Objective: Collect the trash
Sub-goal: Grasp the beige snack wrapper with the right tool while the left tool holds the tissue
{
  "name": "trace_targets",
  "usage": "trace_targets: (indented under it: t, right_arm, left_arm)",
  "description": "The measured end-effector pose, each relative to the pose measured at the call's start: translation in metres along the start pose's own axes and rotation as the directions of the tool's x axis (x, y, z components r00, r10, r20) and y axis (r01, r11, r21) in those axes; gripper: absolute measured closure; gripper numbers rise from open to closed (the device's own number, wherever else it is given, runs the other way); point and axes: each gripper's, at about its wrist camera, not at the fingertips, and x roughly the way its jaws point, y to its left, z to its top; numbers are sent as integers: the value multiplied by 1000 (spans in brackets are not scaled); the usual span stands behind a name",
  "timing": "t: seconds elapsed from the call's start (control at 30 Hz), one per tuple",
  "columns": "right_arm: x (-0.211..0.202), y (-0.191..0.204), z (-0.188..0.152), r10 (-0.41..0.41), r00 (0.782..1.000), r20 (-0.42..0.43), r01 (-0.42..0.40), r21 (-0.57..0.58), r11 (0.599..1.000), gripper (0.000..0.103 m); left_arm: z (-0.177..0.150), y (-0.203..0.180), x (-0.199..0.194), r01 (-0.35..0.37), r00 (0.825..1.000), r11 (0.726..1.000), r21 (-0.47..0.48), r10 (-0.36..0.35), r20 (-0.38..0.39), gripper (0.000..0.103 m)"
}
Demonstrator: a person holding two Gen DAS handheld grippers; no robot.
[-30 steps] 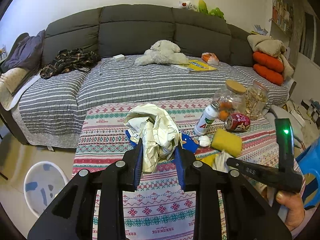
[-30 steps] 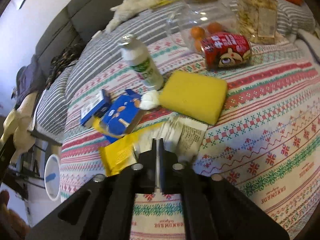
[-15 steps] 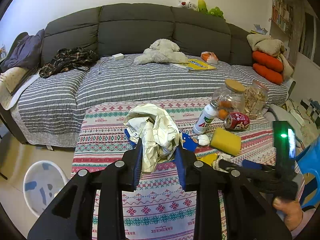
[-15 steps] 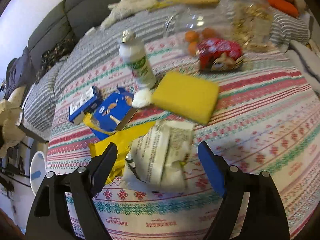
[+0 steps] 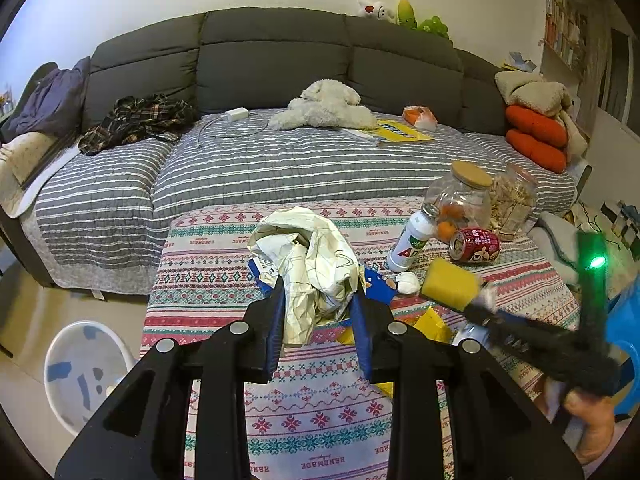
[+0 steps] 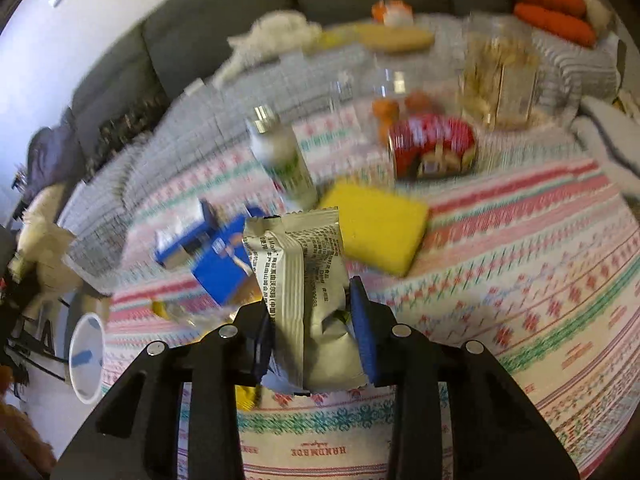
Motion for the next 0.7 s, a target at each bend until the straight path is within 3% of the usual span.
trace_targets:
  t: [0.1,0.4,0.7]
  right_arm:
    - [-16,6,5,7,997,71,-5,-30,1000,68]
    - [-37,24,9,25,983,180,-4,-112,994,68]
    - [-55,65,-7,116,963,242,-61,-223,973,68]
  left_arm:
    - [0,0,1,-2,1000,1000,-2,2,3,75]
    - [3,11,-5,-9,1000,999,-32,10,19,75]
    - [2,63,-32,-83,995,992,-100,88,48,75]
